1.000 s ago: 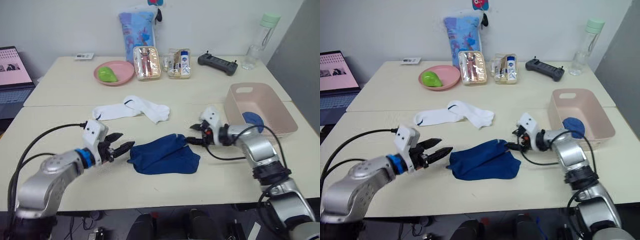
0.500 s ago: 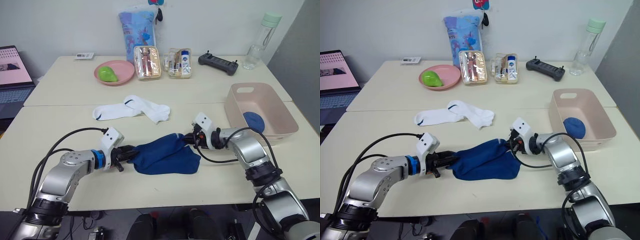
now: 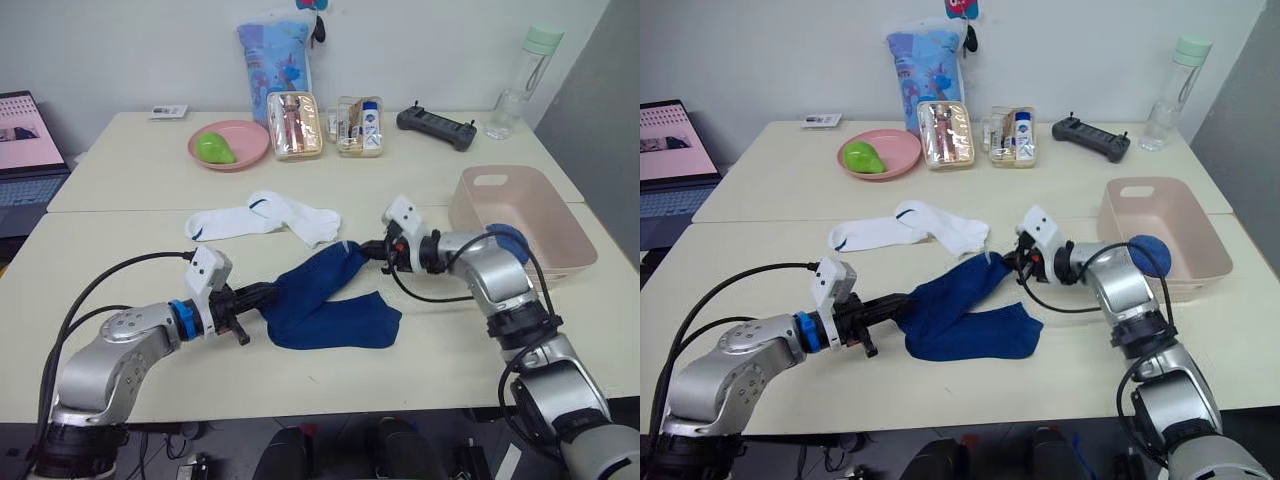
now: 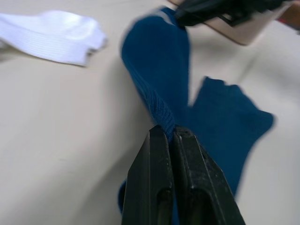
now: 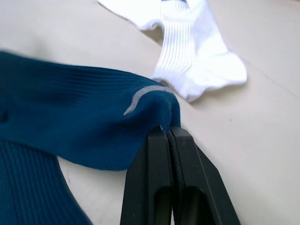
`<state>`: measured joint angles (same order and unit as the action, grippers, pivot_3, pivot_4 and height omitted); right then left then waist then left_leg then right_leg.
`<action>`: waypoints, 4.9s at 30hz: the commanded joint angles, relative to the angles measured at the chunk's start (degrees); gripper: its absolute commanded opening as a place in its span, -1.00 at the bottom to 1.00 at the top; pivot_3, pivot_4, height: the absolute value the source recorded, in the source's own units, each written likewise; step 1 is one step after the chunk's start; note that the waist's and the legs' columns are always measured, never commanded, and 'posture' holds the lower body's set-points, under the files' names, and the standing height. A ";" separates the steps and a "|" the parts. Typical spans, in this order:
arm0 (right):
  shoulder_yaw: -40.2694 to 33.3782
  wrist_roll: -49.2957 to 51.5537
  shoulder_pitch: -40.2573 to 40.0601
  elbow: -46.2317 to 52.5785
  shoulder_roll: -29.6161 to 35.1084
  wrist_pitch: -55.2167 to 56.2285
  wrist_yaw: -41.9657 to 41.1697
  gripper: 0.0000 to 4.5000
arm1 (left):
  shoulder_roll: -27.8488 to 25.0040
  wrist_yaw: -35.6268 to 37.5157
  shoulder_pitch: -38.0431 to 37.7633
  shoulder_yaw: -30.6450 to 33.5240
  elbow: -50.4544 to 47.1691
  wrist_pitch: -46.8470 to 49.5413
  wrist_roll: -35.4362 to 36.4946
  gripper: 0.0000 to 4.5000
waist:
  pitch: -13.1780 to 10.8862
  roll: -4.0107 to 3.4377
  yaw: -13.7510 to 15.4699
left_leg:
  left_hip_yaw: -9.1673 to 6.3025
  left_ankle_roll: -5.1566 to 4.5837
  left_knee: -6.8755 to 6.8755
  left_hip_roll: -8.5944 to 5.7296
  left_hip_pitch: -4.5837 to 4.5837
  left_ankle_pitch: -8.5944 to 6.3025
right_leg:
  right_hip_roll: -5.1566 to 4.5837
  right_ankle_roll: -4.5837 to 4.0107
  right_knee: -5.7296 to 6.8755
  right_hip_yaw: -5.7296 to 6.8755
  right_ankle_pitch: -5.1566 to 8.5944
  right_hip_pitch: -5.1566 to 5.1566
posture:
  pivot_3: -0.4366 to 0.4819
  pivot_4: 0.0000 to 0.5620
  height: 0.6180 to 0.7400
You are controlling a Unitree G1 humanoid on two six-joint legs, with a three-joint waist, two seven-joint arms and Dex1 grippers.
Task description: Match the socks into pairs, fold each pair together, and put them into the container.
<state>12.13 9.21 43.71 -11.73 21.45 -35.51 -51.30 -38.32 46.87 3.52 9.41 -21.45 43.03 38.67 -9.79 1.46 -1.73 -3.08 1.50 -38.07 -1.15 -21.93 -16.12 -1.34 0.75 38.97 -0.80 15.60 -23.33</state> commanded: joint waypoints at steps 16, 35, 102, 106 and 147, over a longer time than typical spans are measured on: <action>3.27 -2.90 11.38 -11.09 -7.66 10.69 -1.62 -1.00 | 23.34 -20.76 0.78 -3.45 -8.20 8.74 23.14 -0.98 | 0.03 0.04 0.07 | 0.03 0.01 -0.04 -0.02 0.02 0.01 | 0.01 0.00 0.02 -0.01 -0.01 0.03 | -0.05 -0.47 1.00; 1.59 6.05 -2.57 10.85 -3.60 -1.88 -7.46 0.68 | -3.58 -4.55 -16.66 4.05 -13.48 3.21 13.44 0.58 | -0.03 -0.05 0.15 | -0.05 0.02 0.04 -0.01 0.02 0.00 | 0.03 -0.04 -0.04 0.00 0.02 0.02 | -0.05 -0.47 1.00; 1.75 4.48 -8.74 5.40 12.10 13.52 -21.02 0.25 | 12.43 -18.41 -0.30 3.46 -1.77 -7.50 -11.85 0.47 | -0.16 0.10 0.65 | -0.09 0.01 -0.03 0.00 0.02 0.00 | 0.00 0.01 -0.05 0.08 0.00 0.10 | -0.05 -0.47 1.00; -1.22 3.76 -12.89 9.26 12.43 7.05 -13.06 0.25 | 9.15 -15.11 5.67 2.63 5.89 -9.65 -13.51 0.98 | -0.16 0.10 1.29 | -0.04 0.01 -0.05 -0.05 0.02 0.00 | -0.02 0.00 -0.02 0.03 0.00 0.10 | -0.05 -0.47 1.00; 3.90 6.41 -4.35 11.49 17.32 -3.60 -14.85 -0.99 | 11.83 -8.49 7.31 -3.26 7.83 -10.83 -13.22 -1.00 | -0.16 0.09 1.15 | -0.02 0.00 -0.04 -0.03 0.01 0.00 | -0.01 0.01 -0.03 0.03 0.00 0.05 | -0.05 -0.47 1.00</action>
<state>15.58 17.03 37.03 0.01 37.74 -40.82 -65.26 -27.28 40.07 11.56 5.10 -9.61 31.46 24.13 -9.95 1.55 -0.58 -3.09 1.50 -38.11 -1.18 -21.93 -16.12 -1.34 0.76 38.94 -0.78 15.60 -23.28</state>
